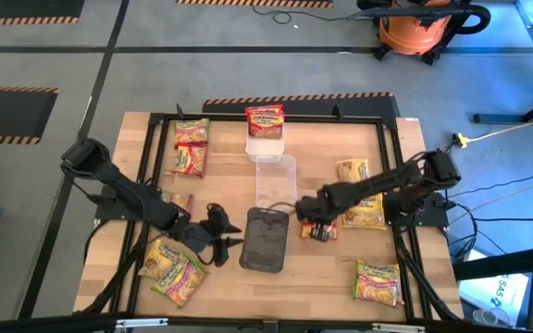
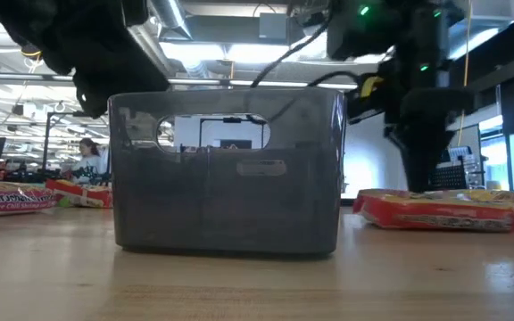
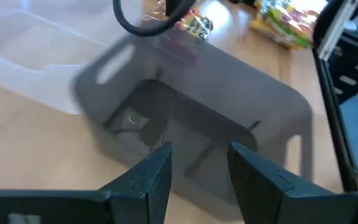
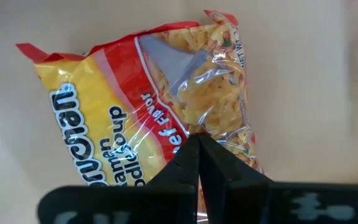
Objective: Sort Maruchan noodles
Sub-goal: Put the red noodle pack into the white bin
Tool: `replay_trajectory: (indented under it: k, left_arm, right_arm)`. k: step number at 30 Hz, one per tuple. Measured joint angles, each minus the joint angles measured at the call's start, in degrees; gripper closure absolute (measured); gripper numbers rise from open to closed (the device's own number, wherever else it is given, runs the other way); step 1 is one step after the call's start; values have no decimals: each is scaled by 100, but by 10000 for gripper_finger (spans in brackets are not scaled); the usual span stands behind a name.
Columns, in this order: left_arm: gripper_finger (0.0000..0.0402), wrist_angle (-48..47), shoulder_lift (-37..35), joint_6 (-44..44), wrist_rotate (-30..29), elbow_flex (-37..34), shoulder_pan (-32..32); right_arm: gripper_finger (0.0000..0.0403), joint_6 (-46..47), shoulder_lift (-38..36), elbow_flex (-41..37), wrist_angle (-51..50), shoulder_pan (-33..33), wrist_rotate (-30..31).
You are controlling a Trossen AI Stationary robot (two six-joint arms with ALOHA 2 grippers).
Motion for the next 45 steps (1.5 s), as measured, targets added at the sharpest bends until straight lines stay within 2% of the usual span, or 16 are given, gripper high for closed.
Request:
replay_trajectory:
  k: [10, 14, 21, 30, 35, 39, 45]
  left_arm:
    - [253, -488, 1316, 567, -21, 1906, -546]
    - [253, -856, 1916, 625, -26, 2814, -741]
    - [253, -939, 3128, 1090, -36, 4252, -936]
    - [253, -1068, 4534, 1641, -37, 6136, -934]
    - [253, -1089, 5180, 1641, -15, 6754, -813]
    - [253, -1144, 5506, 1615, -44, 6904, -690]
    - [253, -1146, 5726, 1486, -6, 6907, -502]
  right_arm:
    - [402, 1339, 0, -4, 429, 1356, -24]
    - [402, 1918, 3, -5, 945, 1870, -170]
    - [402, 2464, 42, -27, 2022, 2627, -374]
    - [402, 2977, -402, 319, 1963, 3621, 478]
    - [400, 4361, -483, 246, 1662, 4320, 1454]
    - [364, 5517, -444, 20, 1594, 4583, 1695]
    - [235, 6430, -394, -370, 1732, 4630, 1848]
